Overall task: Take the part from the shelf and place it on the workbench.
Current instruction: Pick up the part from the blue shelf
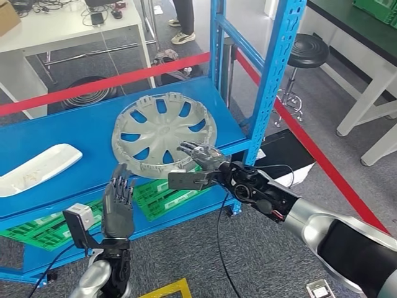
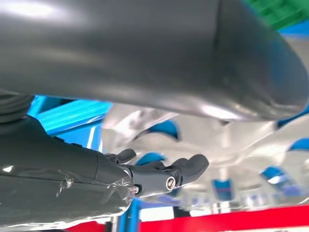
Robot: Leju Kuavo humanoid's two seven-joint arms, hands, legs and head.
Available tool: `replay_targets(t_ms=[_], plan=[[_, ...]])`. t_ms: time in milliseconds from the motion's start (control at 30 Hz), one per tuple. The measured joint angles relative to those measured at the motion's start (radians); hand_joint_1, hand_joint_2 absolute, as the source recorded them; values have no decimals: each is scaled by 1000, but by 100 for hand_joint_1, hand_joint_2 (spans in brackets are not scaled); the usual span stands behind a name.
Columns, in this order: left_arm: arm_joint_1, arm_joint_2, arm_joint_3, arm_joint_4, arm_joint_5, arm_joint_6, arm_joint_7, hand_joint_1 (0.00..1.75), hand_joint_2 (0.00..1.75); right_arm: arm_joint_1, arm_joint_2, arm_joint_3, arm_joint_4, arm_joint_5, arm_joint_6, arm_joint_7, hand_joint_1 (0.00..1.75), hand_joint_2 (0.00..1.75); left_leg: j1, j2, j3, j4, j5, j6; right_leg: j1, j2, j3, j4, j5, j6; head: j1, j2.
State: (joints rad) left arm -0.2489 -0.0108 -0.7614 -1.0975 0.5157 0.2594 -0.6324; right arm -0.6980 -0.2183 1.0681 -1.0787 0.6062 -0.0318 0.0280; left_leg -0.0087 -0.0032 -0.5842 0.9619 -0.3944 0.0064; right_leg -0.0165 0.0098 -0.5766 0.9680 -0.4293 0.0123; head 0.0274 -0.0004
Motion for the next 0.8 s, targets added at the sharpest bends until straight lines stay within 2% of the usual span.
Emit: replay_targets(t_ms=[67, 100, 133, 200, 233, 267, 300, 333, 367, 400, 433, 467, 567, 600, 667, 733, 767, 800], plan=[[0, -2, 0, 0, -1, 0, 0, 0, 0, -2, 2, 8, -7, 6, 5, 2, 0, 0, 4, 0, 4, -11, 7, 8, -1, -2, -2, 2, -5, 11, 1, 0], [0, -3, 0, 0, -2, 0, 0, 0, 0, -5, 2, 12, -10, 12, 7, 3, 0, 0, 7, 0, 6, -18, 11, 13, -1, -2, -11, 21, -20, 15, 4, 0], [0, -4, 0, 0, -3, 0, 0, 0, 0, -8, 2, 16, -11, 21, 10, 5, 0, 0, 10, 1, 8, -23, 14, 16, -1, -3, -31, 67, -48, 18, 10, 0], [0, -6, 0, 1, -4, -1, 0, 0, 0, -13, 3, 26, -12, 40, 15, 7, 0, 0, 9, 2, 8, -25, 15, 21, -2, -3, -90, 200, -115, 22, 19, 0], [1, -6, 0, 1, -6, -2, 0, 0, 0, -13, 4, 33, -12, 53, 19, 9, 0, 0, 9, 2, 8, -24, 15, 22, -2, -3, -120, 263, -138, 24, 23, 0], [1, -6, 0, 2, -8, -4, 0, 0, 0, -12, 4, 40, -12, 66, 24, 10, 0, 0, 9, 2, 8, -24, 14, 22, -3, -4, -134, 292, -140, 25, 26, 0], [2, -6, 0, 2, -9, -6, 0, 0, 0, -13, 4, 47, -12, 81, 29, 10, 0, 0, 9, 1, 8, -23, 14, 21, -3, -4, -132, 287, -125, 26, 29, 0], [2, -7, 0, 2, -11, -8, 0, 0, 0, -16, 5, 54, -12, 98, 33, 11, 0, 0, 10, -1, 8, -21, 13, 20, -4, -4, -111, 240, -93, 25, 33, 0], [2, -9, 0, 3, -12, -9, 0, 0, 0, -20, 5, 60, -12, 113, 38, 10, 0, 0, 10, -2, 8, -17, 10, 17, -4, -5, -75, 164, -54, 24, 37, 0], [1, -10, 0, 3, -13, -9, 0, 0, 0, -25, 8, 66, -12, 132, 42, 8, 0, 0, 8, -3, 6, -12, 7, 13, -3, -6, -40, 91, -26, 22, 41, 0], [1, -12, 0, 3, -14, -10, 1, 0, 0, -30, 11, 73, -12, 151, 47, 5, 0, 0, 7, -3, 4, -7, 4, 9, -1, -6, -14, 37, -9, 17, 42, 0], [1, -12, -1, 3, -14, -10, 1, 0, 0, -33, 16, 81, -10, 167, 51, 1, 0, 0, 6, -3, 2, -3, 3, 4, 0, -6, -2, 8, -3, 13, 41, 0], [0, -12, -1, 3, -14, -11, 3, 0, 0, -41, 29, 103, 9, 194, 52, -12, 0, 0, 6, -2, 0, 0, 0, -9, 2, -4, 0, 1, -3, -4, 30, 0], [0, -12, -1, 3, -14, -13, 3, 0, 0, -45, 31, 108, 21, 195, 50, -18, 0, 0, 6, -2, -6, 14, -10, -15, 0, -4, 1, -1, -2, -9, 26, 0], [1, -12, -1, 3, -14, -17, 3, 0, 0, -53, 33, 112, 43, 191, 46, -31, 0, 0, 9, -2, -44, 103, -62, -28, -5, -5, 2, -3, 1, -16, 15, 0], [3, -11, -2, 3, -14, -19, 3, 0, 0, -57, 33, 115, 64, 187, 43, -40, 0, 0, 13, -1, -113, 247, -125, -37, -4, -6, 1, -3, 0, -18, 4, 0], [4, -11, -2, 3, -14, -19, 3, 0, 0, -57, 33, 117, 72, 186, 43, -42, 0, 0, 13, -1, -139, 300, -142, -39, -4, -6, 1, -3, 0, -18, 4, 0], [5, -10, -2, 4, -14, -19, 3, 0, 0, -57, 33, 119, 81, 185, 42, -44, 0, 0, 14, -1, -149, 315, -137, -39, -4, -6, 2, -2, 0, -19, 3, 0]])
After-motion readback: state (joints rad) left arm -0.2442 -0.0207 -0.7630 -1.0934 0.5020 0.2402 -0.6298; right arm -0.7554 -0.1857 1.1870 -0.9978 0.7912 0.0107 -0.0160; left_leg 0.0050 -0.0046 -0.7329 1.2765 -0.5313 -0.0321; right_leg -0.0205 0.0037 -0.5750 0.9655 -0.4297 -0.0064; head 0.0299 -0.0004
